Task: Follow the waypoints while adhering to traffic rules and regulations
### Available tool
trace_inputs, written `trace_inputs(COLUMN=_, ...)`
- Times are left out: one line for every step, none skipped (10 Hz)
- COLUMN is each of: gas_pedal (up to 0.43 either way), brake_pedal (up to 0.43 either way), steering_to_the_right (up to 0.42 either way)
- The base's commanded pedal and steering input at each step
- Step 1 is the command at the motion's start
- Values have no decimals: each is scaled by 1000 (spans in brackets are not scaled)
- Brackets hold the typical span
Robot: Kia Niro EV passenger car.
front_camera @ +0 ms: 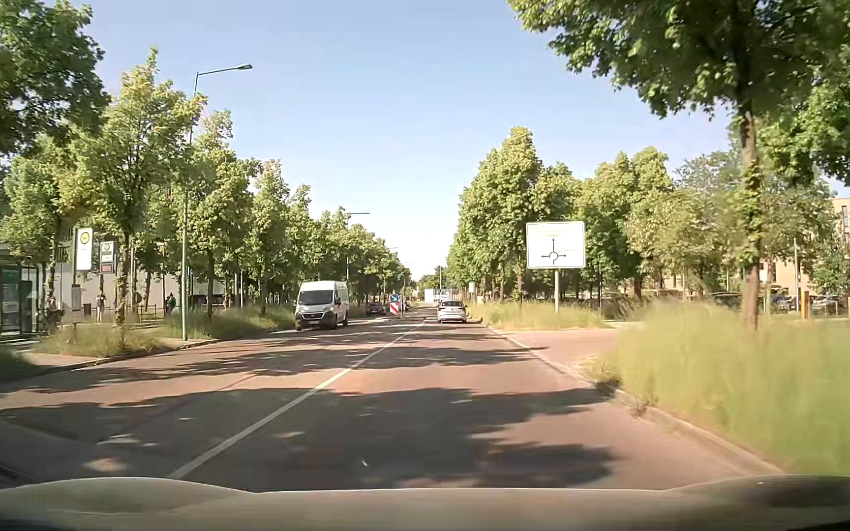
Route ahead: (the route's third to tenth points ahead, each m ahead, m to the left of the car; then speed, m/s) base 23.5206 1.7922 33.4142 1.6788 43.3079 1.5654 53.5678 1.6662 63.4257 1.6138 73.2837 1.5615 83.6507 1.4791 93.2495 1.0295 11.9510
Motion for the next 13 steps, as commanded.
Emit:
trace_inputs(gas_pedal=59, brake_pedal=0, steering_to_the_right=-2)
trace_inputs(gas_pedal=59, brake_pedal=0, steering_to_the_right=-2)
trace_inputs(gas_pedal=59, brake_pedal=0, steering_to_the_right=-2)
trace_inputs(gas_pedal=59, brake_pedal=0, steering_to_the_right=-2)
trace_inputs(gas_pedal=59, brake_pedal=0, steering_to_the_right=-2)
trace_inputs(gas_pedal=59, brake_pedal=0, steering_to_the_right=-2)
trace_inputs(gas_pedal=59, brake_pedal=0, steering_to_the_right=-2)
trace_inputs(gas_pedal=59, brake_pedal=0, steering_to_the_right=1)
trace_inputs(gas_pedal=59, brake_pedal=0, steering_to_the_right=3)
trace_inputs(gas_pedal=59, brake_pedal=0, steering_to_the_right=3)
trace_inputs(gas_pedal=59, brake_pedal=0, steering_to_the_right=3)
trace_inputs(gas_pedal=59, brake_pedal=0, steering_to_the_right=2)
trace_inputs(gas_pedal=59, brake_pedal=0, steering_to_the_right=1)
